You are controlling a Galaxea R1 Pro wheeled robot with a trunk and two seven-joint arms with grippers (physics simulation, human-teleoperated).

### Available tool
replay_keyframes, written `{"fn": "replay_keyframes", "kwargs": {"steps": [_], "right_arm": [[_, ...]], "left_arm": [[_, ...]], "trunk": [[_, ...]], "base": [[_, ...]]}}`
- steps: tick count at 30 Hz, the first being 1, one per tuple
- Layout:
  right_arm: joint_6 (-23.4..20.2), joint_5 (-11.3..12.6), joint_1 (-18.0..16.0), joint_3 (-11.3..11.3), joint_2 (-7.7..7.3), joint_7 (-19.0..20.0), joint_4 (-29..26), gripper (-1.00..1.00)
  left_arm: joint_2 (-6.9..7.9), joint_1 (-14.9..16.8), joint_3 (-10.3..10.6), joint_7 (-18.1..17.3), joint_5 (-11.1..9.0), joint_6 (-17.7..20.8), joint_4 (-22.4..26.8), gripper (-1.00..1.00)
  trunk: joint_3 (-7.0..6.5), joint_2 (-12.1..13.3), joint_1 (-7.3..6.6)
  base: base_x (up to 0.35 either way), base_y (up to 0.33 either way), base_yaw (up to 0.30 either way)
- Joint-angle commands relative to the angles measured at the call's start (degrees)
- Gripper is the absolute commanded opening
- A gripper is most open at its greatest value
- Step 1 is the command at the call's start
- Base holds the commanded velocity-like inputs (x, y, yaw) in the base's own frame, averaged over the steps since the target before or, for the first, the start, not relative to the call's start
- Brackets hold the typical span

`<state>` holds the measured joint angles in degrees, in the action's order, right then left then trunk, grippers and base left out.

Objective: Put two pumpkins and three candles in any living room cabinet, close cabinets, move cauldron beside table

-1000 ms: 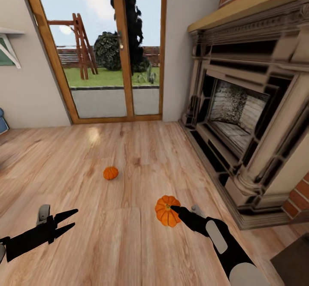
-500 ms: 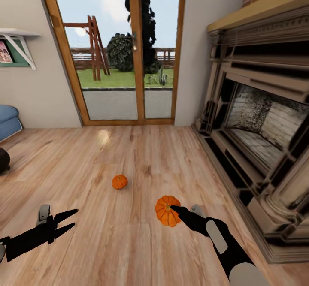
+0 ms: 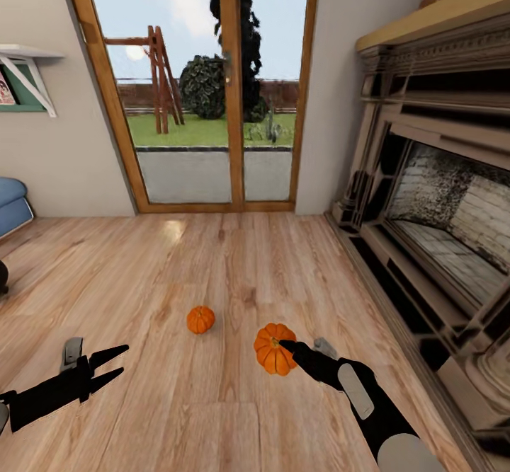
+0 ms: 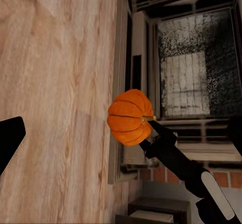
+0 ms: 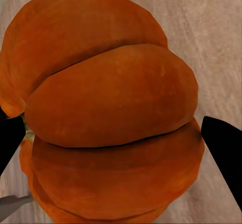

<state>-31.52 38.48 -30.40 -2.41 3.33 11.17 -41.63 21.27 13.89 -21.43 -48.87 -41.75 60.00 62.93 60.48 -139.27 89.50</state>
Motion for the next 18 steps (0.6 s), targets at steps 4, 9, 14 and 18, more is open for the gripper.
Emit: {"fn": "replay_keyframes", "kwargs": {"steps": [4,9,14,18], "right_arm": [[-0.01,0.36,-0.01,0.03,0.01,-0.10,-0.03,-1.00],[-0.03,0.36,-0.01,0.03,0.01,-0.10,-0.03,-1.00],[-0.03,0.36,-0.01,0.03,0.01,-0.11,-0.03,-1.00],[-0.03,0.36,-0.01,0.03,0.01,-0.10,-0.03,-1.00]], "left_arm": [[0.00,0.00,0.03,0.00,0.00,0.00,0.00,1.00],[0.00,0.00,0.04,0.00,0.00,0.00,0.00,1.00],[0.00,0.00,0.06,0.07,0.00,-0.02,-0.02,1.00],[0.00,0.00,0.01,0.08,0.02,-0.05,-0.08,1.00]], "trunk": [[0.00,0.00,0.00],[0.00,0.00,0.00],[0.00,0.00,0.00],[0.00,0.00,0.00]], "base": [[0.330,0.100,0.000],[0.330,0.090,0.000],[0.330,0.014,0.124],[0.330,0.001,0.034]]}}
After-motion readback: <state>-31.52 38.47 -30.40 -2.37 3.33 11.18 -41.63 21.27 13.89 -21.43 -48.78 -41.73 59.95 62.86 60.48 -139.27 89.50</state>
